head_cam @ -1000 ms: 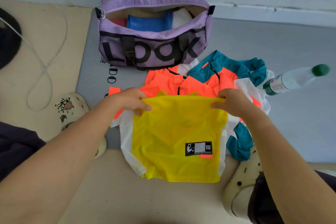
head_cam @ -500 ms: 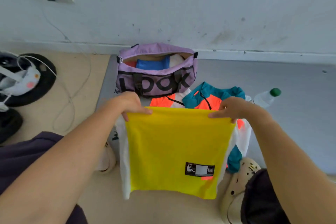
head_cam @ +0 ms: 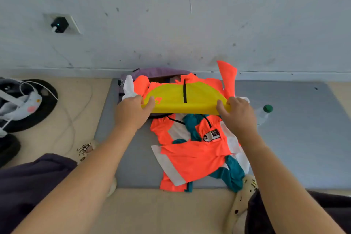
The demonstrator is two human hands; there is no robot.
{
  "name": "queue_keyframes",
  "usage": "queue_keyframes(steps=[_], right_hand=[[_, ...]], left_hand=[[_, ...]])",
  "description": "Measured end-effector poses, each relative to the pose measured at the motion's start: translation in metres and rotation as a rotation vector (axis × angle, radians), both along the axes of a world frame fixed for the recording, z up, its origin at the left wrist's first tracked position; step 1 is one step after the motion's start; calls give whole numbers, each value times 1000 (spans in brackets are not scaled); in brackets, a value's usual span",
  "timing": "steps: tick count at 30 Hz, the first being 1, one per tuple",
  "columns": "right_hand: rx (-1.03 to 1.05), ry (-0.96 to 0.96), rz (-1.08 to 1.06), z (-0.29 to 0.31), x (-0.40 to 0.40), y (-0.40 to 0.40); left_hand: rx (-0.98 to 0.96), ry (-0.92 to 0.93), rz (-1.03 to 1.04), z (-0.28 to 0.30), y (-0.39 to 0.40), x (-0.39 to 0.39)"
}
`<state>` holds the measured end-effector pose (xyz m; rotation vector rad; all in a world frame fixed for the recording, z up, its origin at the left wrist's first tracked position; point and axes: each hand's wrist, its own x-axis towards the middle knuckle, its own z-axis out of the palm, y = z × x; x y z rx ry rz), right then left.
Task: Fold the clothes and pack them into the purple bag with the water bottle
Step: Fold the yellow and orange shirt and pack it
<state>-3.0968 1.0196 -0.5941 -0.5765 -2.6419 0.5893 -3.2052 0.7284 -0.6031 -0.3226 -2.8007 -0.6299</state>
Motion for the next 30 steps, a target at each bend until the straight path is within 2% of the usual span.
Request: queue_keyframes(steps=[6,11,13,14,16,17,18,19,21,22,23,24,26,28,30], right_hand=[[-131,-463,84,-117,33,-16],[-184,-725,90,-162,55,-14],[-166,-985,142,-169,54,-11],[-165,-1148,181,-171,52,-9],[-263,-1458,198,-173,46,-7],[-330,-1571,191,-173,41,-7],[-362,-1620,193,-174,35,-7],[-350,-1587,206,-177,28,-7],[-185,-1314,226,-187,13,-8],[-88,-1140,220,-191,6,-10],[-46,-981,212,-195,-1,-14],[-45,-848,215,-199,-7,-18],[-72,-700,274,-206,-17,-26],[-76,-674,332,-214,-24,-32],[-36,-727,325,-220,-28,-32]], left_hand=[[-126,-550,-48,-124,-3,45],[-286,-928,-100,-185,-14,69],[-412,-1160,-122,-195,-12,68],[-443,-1351,-92,-195,-9,66],[-523,-1718,-76,-191,-5,58],[-579,-1786,-95,-190,-3,51],[-624,-1734,-122,-191,-2,44],[-623,-1553,-147,-193,0,38],[-535,-1026,-121,-201,4,25],[-454,-815,-92,-204,6,20],[-361,-685,-79,-207,9,17],[-275,-631,-93,-210,11,14],[-192,-698,-204,-216,16,8],[-229,-780,-282,-226,15,6],[-296,-737,-261,-235,9,4]])
